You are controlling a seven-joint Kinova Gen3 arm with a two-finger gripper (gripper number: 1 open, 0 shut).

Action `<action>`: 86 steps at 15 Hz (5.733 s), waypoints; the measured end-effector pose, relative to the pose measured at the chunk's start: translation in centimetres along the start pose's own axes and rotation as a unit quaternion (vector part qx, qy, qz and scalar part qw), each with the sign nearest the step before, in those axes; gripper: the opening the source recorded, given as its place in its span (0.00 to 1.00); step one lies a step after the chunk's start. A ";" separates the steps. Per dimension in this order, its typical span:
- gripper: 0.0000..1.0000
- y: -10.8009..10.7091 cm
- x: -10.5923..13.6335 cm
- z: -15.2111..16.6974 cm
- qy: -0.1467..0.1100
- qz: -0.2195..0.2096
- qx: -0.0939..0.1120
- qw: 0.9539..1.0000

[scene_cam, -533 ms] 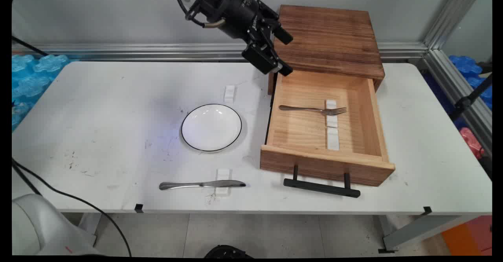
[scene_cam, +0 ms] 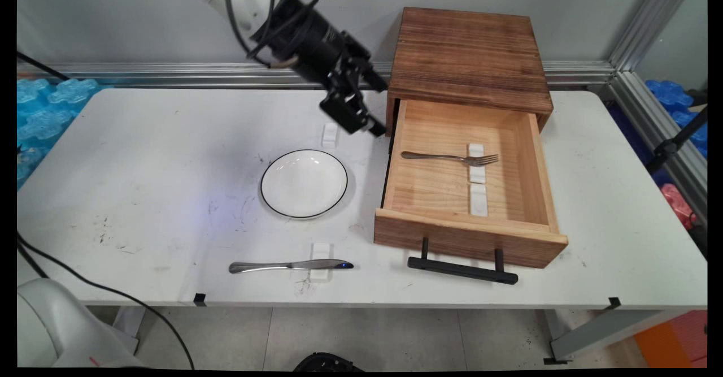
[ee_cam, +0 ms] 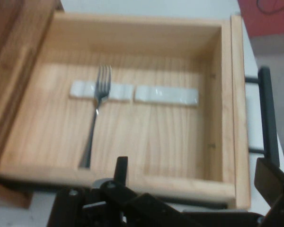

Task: Pick up the knife from the right of the white plate

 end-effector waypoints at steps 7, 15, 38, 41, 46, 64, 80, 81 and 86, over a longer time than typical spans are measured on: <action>1.00 2.8 -3.7 0.4 -0.050 -0.008 -0.003 0.999; 1.00 6.0 -7.4 1.3 -0.093 -0.006 -0.004 0.996; 1.00 11.4 -13.7 6.0 -0.173 -0.018 -0.018 0.985; 1.00 11.8 -14.2 6.6 -0.176 -0.014 -0.019 0.984; 1.00 12.4 -15.2 7.2 -0.185 -0.012 -0.019 0.982; 1.00 13.2 -16.9 9.0 -0.200 -0.034 -0.010 0.979; 1.00 13.0 -17.3 9.4 -0.200 -0.043 -0.006 0.979; 1.00 13.0 -17.3 9.4 -0.200 -0.043 -0.007 0.979; 1.00 12.8 -17.4 9.2 -0.200 -0.044 -0.008 0.979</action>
